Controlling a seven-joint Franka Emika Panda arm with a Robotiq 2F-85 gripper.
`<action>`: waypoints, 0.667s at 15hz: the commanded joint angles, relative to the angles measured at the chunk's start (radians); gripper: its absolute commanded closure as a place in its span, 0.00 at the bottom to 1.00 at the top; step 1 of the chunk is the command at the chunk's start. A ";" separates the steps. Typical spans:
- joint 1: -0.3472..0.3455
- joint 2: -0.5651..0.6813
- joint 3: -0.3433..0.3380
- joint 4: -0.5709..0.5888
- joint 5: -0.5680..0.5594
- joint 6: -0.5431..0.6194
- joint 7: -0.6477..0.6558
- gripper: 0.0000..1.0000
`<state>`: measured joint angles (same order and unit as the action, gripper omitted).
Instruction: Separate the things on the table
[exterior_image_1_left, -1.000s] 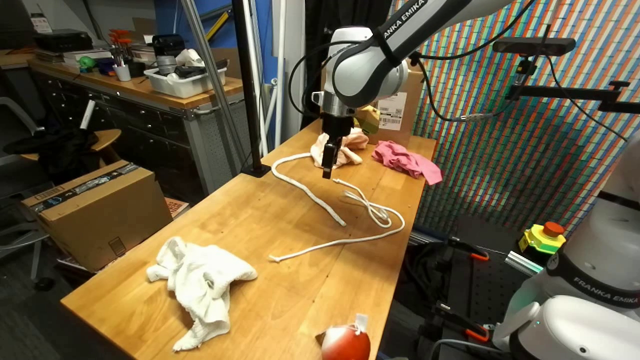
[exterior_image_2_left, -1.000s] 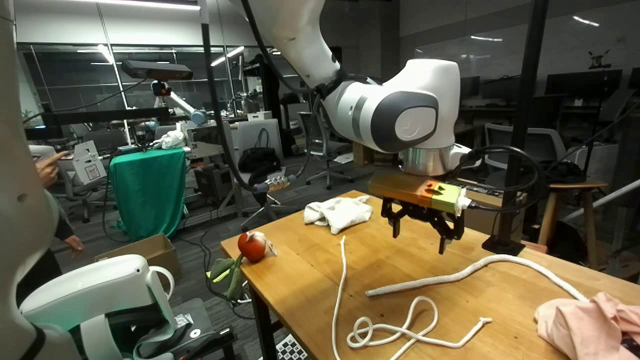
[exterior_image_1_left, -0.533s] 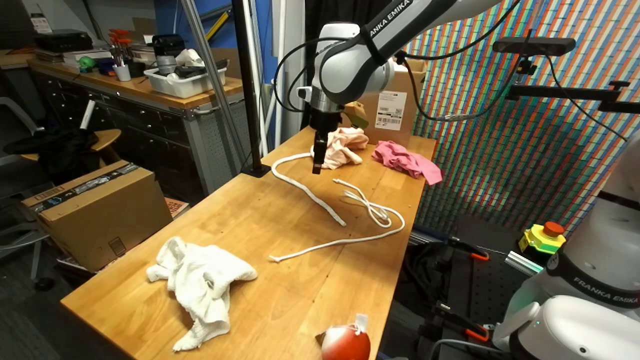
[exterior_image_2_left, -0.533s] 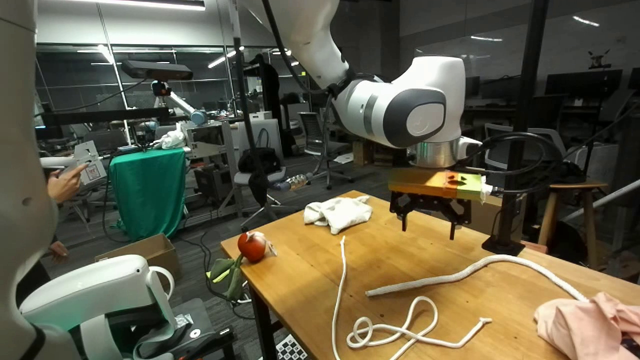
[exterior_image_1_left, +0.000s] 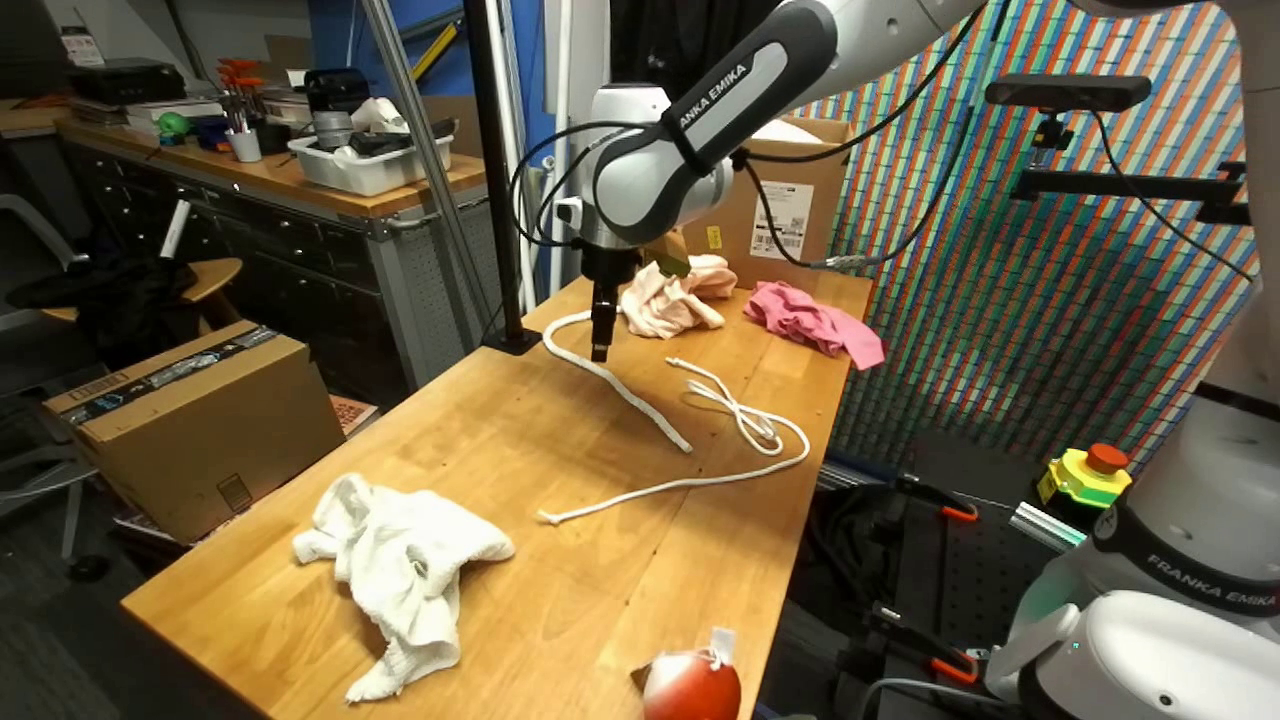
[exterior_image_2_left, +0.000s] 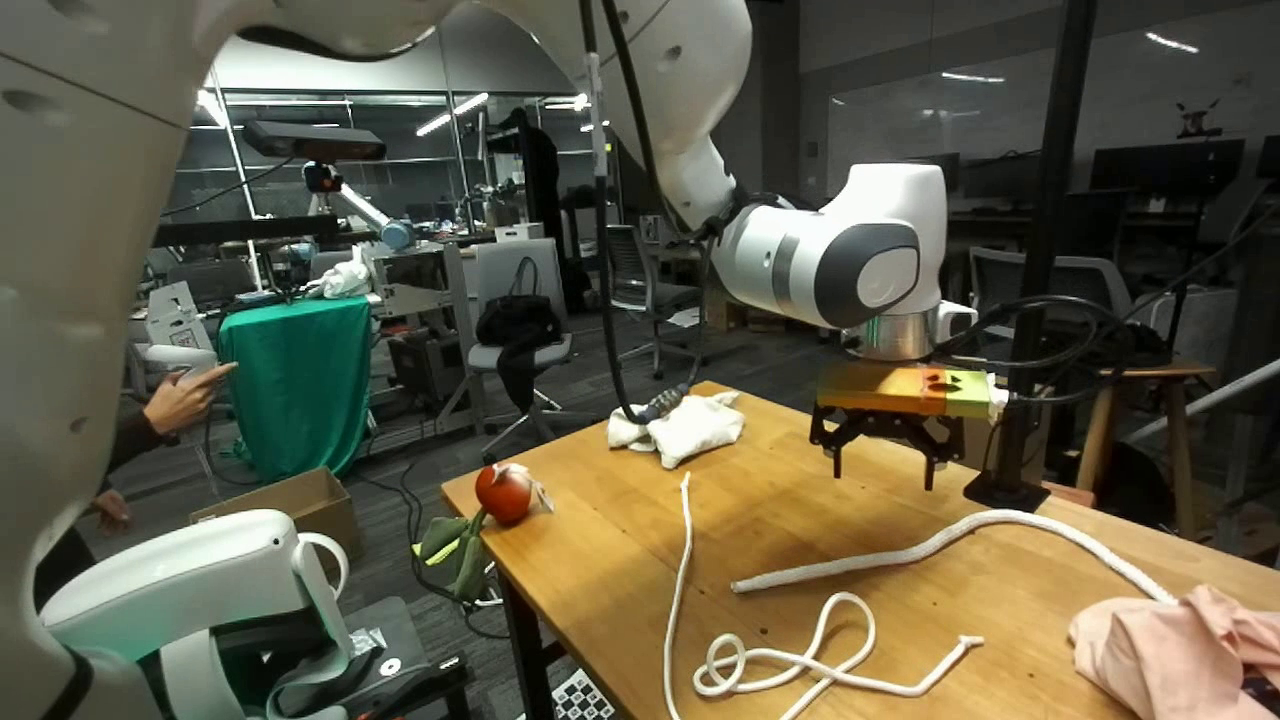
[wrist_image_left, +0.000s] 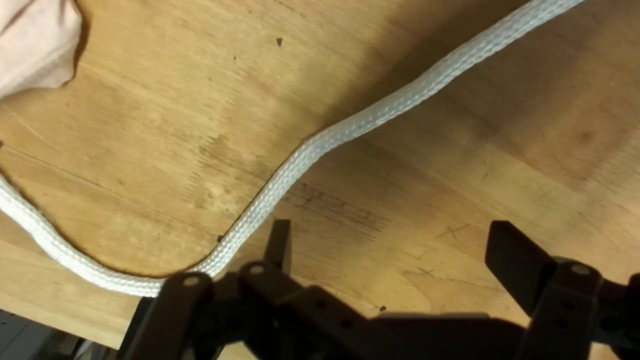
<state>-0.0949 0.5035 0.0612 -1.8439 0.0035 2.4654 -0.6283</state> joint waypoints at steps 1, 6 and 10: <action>0.030 0.128 -0.015 0.159 -0.054 -0.014 0.101 0.00; 0.039 0.246 -0.028 0.296 -0.102 -0.046 0.201 0.00; 0.033 0.316 -0.041 0.384 -0.112 -0.079 0.242 0.00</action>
<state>-0.0704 0.7580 0.0376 -1.5656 -0.0829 2.4349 -0.4328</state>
